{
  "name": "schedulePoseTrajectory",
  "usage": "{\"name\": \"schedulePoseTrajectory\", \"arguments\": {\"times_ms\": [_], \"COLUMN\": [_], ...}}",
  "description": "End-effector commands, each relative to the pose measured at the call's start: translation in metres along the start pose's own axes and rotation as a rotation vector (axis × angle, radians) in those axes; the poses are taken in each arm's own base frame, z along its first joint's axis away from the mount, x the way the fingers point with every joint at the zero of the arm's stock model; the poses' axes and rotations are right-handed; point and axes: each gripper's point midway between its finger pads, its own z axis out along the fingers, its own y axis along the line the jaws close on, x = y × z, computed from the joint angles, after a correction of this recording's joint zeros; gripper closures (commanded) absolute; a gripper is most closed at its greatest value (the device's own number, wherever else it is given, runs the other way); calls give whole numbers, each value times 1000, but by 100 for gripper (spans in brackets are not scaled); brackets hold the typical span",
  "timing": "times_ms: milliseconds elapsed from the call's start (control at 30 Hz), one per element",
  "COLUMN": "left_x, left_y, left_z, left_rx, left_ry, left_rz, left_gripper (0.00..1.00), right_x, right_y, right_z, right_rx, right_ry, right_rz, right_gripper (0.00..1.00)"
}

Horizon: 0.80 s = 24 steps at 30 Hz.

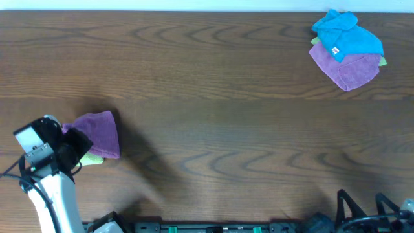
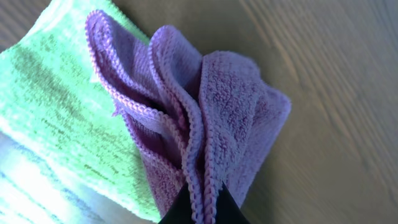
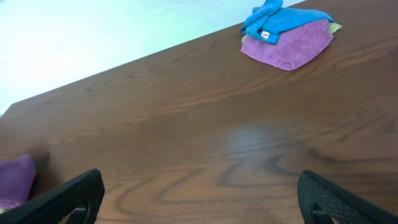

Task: Fold the cloth
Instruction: 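Lower the pink cloth onto the lime-green cloth with the left gripper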

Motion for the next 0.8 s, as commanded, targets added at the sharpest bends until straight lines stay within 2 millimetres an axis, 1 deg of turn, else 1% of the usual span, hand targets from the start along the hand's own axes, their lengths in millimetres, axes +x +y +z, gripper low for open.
{"name": "schedulePoseTrajectory", "arguments": {"times_ms": [0,133,400,600,767], "left_x": [5,10,4,-1,-3], "left_y": [8,12,23,52,66], "left_z": [-4,-5,-11,-22,-26], "left_rx": [-17,-23,-79,-199,-266], "left_ry": [-33,-31,-73,-127,-153], "left_rz": [-16,-25,-33,-151,-208], "left_gripper": [94,94,94,94,94], "right_x": [-1,-1,-1,-1,-1], "right_y": [-2,-2,-2,-2,-2], "right_z": [0,0,0,0,0], "right_rx": [15,15,15,15,15], "right_ry": [-8,-8,-8,-8,-8], "right_rz": [12,12,12,12,12], "right_gripper": [1,1,1,1,1]}}
